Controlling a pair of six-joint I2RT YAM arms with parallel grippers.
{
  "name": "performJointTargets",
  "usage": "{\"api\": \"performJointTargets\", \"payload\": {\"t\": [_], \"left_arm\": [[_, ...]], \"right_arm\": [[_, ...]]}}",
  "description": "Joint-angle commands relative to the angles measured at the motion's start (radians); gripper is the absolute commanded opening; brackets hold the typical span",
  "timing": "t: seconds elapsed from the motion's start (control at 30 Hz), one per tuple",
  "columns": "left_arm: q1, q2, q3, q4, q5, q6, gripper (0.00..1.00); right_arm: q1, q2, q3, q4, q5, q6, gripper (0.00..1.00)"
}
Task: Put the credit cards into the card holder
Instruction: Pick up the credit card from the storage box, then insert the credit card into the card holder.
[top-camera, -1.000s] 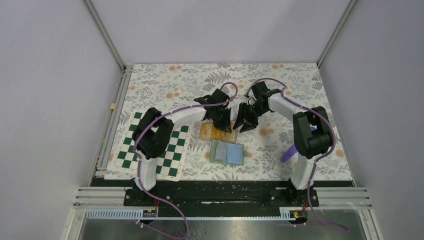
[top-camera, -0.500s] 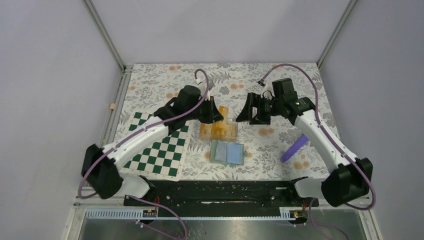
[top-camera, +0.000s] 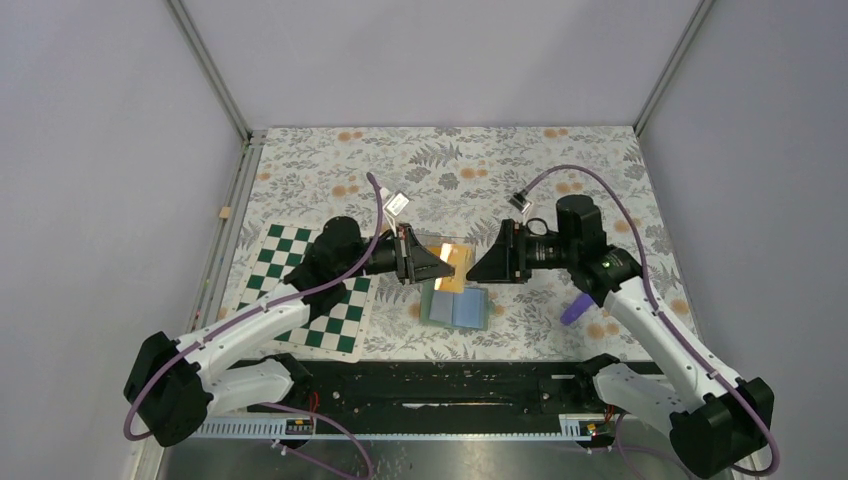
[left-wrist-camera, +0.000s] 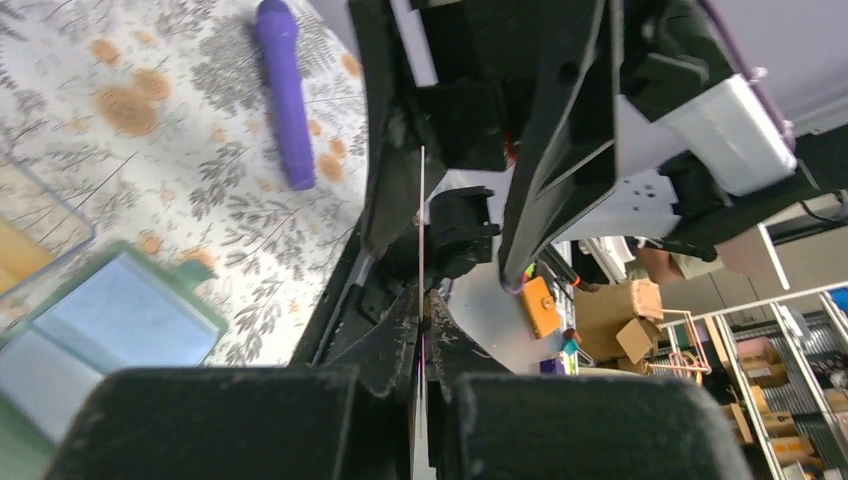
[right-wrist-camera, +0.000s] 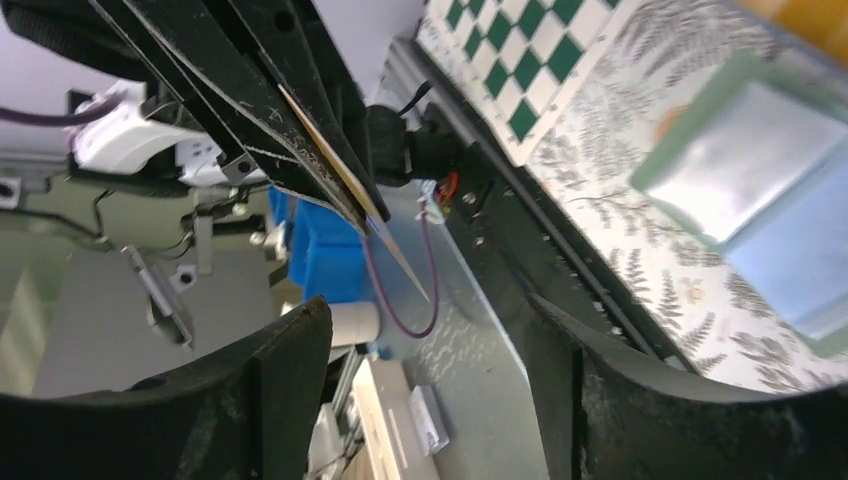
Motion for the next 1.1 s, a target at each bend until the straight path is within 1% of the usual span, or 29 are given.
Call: {"api": "performJointTargets", "payload": {"t": [0.0,0.13,0.2,0.23,0.33,0.37,0.4,0.43,0.47,0.53,0.57,0.6,0.63,0.73,0.8,0.9,0.97,1.03,1.07], "left_arm": [[-0.015,-0.032,0.006,0.182,0.064,-0.069,0.00],[-0.021,-0.027,0.011,0.182,0.061,-0.082,0.00],[-0.025,-0.025,0.011,0.178,0.058,-0.084,0.00],[-0.026,-0.023,0.012,0.174,0.058,-0.085,0.00],[-0.028,-0.023,0.012,0.150,0.042,-0.082,0.00],[-0.028,-0.025,0.011,0.138,0.032,-0.078,0.00],[-0.027,-0.029,0.010,0.125,0.024,-0.073,0.00],[-0.028,-0.032,0.011,0.109,0.012,-0.070,0.04],[-0.028,-0.037,0.012,0.089,-0.002,-0.062,0.14],[-0.027,-0.051,0.019,0.023,-0.049,-0.041,0.38],[-0.027,-0.064,0.027,-0.054,-0.112,-0.024,0.48],[-0.028,-0.078,0.037,-0.124,-0.170,-0.006,0.57],[-0.028,-0.093,0.052,-0.201,-0.238,0.017,0.63],[-0.028,-0.122,0.094,-0.425,-0.428,0.068,0.71],[-0.028,-0.123,0.126,-0.551,-0.514,0.094,0.73],[-0.028,-0.115,0.149,-0.645,-0.556,0.136,0.77],[-0.028,-0.106,0.152,-0.682,-0.569,0.141,0.78],[-0.027,-0.094,0.153,-0.703,-0.566,0.146,0.78],[-0.028,-0.085,0.152,-0.708,-0.562,0.147,0.78]], "right_arm": [[0.071,0.016,-0.005,0.189,-0.068,0.111,0.70],[0.082,0.036,-0.007,0.270,-0.066,0.168,0.63],[0.086,0.046,-0.006,0.334,-0.074,0.203,0.57],[0.091,0.053,-0.005,0.364,-0.085,0.224,0.50],[0.099,0.082,-0.013,0.445,-0.112,0.293,0.22],[0.100,0.087,-0.015,0.455,-0.119,0.300,0.11],[0.100,0.088,-0.021,0.457,-0.122,0.301,0.03],[0.100,0.086,-0.025,0.455,-0.119,0.302,0.00],[0.100,0.083,-0.029,0.448,-0.113,0.301,0.00],[0.099,0.081,-0.025,0.392,-0.087,0.295,0.00],[0.100,0.084,-0.018,0.354,-0.070,0.291,0.00],[0.099,0.088,-0.009,0.320,-0.048,0.293,0.00],[0.098,0.097,0.001,0.261,-0.028,0.300,0.00],[0.083,0.132,0.019,0.165,0.008,0.375,0.00],[0.066,0.154,0.002,0.154,-0.003,0.446,0.00],[0.038,0.165,-0.024,0.169,-0.028,0.526,0.00],[0.021,0.173,-0.040,0.183,-0.054,0.570,0.00],[0.006,0.184,-0.072,0.254,-0.098,0.645,0.00],[0.001,0.190,-0.096,0.341,-0.120,0.701,0.00]]}}
